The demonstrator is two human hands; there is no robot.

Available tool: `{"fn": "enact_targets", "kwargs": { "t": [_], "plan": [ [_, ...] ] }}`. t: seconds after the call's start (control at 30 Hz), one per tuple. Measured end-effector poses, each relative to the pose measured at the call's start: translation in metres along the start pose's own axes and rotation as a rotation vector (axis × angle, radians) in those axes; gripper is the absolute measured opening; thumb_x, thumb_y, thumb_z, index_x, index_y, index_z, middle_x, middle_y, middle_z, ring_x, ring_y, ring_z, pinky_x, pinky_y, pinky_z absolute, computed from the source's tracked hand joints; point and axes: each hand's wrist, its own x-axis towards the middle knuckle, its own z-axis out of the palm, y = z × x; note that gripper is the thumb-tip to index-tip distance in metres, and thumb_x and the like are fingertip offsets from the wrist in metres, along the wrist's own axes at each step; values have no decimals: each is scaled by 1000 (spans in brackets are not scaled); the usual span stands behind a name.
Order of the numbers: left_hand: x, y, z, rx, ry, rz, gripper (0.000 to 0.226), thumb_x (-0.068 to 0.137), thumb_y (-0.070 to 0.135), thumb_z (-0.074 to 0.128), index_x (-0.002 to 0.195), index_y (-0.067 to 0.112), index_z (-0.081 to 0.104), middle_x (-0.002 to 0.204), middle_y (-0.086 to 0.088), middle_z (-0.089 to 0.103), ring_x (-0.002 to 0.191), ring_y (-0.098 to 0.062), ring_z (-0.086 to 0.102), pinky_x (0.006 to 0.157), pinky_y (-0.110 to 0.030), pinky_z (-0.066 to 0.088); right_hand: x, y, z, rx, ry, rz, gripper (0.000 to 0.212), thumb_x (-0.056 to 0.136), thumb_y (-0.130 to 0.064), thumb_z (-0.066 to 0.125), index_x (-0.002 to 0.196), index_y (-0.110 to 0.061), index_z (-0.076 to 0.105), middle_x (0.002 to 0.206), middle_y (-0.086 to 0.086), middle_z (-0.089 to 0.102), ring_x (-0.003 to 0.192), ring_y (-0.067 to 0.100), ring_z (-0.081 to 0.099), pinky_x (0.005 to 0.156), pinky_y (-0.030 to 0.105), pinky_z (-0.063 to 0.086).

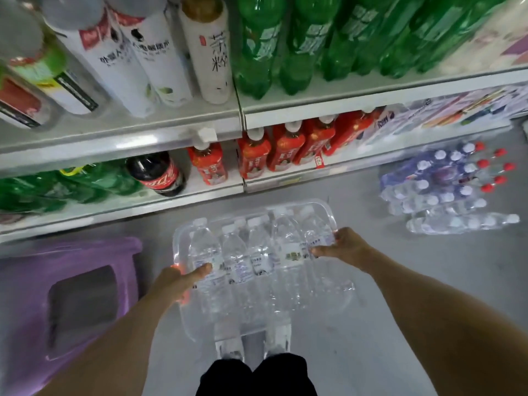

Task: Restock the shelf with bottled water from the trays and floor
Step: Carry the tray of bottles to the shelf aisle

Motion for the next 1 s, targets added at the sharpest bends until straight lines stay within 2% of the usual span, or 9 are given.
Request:
{"fn": "enact_targets", "kwargs": {
  "t": [0.07, 0.2, 0.37, 0.5, 0.6, 0.7, 0.8, 0.9, 1.0],
  "plan": [
    [25, 9, 10, 0, 25, 17, 103, 32, 94, 67, 80, 4, 61, 73, -12, 65, 72, -27, 66, 78, -39, 54, 29, 7, 1, -18, 8, 3, 51, 49, -52, 95, 83, -17, 81, 77, -5, 78, 81, 11, 74, 71, 25, 51],
    [74, 20, 27, 6, 46, 46, 71, 63, 75, 72, 77, 6, 61, 69, -9, 65, 66, -24, 64, 67, -32, 49, 81, 19, 3, -62, 42, -15, 39, 60, -43, 95, 85, -17, 81, 76, -6, 77, 80, 13, 73, 68, 25, 50],
    [127, 33, 47, -61, 16, 73, 53, 70, 64, 77, 82, 17, 56, 83, -4, 62, 75, -22, 62, 70, -31, 50, 134, 37, 4, -153, 103, -28, 44, 61, -53, 91, 85, -17, 80, 77, -3, 77, 77, 15, 73, 72, 35, 56],
    [165, 35, 64, -52, 33, 71, 65, 68, 65, 78, 96, 9, 59, 87, -3, 63, 76, -17, 62, 59, -26, 43, 166, 49, 12, -190, 150, -42, 40, 65, -51, 90, 85, -18, 80, 74, -5, 76, 74, 14, 73, 64, 29, 52],
    [188, 39, 73, -75, 36, 46, 91, 57, 74, 76, 111, 3, 60, 93, -7, 66, 77, -19, 63, 55, -25, 41, 182, 55, 21, -188, 187, -41, 34, 70, -49, 89, 81, -19, 79, 67, -8, 73, 69, 12, 70, 60, 26, 46],
    [201, 44, 73, -102, 62, -1, 121, 36, 89, 69, 118, 1, 57, 95, -10, 68, 77, -21, 65, 56, -28, 43, 189, 57, 22, -163, 193, -47, 25, 75, -46, 86, 74, -21, 80, 61, -11, 72, 66, 12, 68, 63, 28, 46],
    [201, 39, 75, -93, 90, 11, 149, 16, 101, 61, 127, 2, 53, 109, -12, 67, 92, -27, 67, 65, -32, 49, 186, 56, 20, -188, 163, -46, 26, 77, -49, 83, 76, -23, 80, 68, -6, 75, 71, 15, 71, 69, 31, 50],
    [192, 41, 78, -77, 110, 12, 136, 30, 99, 62, 130, 7, 53, 115, -11, 66, 100, -29, 66, 81, -37, 54, 182, 46, 21, -306, 169, 17, 35, 80, -55, 79, 85, -20, 75, 77, -4, 73, 72, 14, 66, 62, 27, 43],
    [170, 49, 77, -4, 139, 2, 133, 32, 96, 58, 129, 6, 56, 117, -15, 65, 108, -33, 63, 92, -43, 54, 168, 34, 22, -405, 190, 85, 44, 81, -50, 79, 107, -15, 72, 101, 9, 73, 92, 27, 68, 72, 29, 45]
  ]
}}
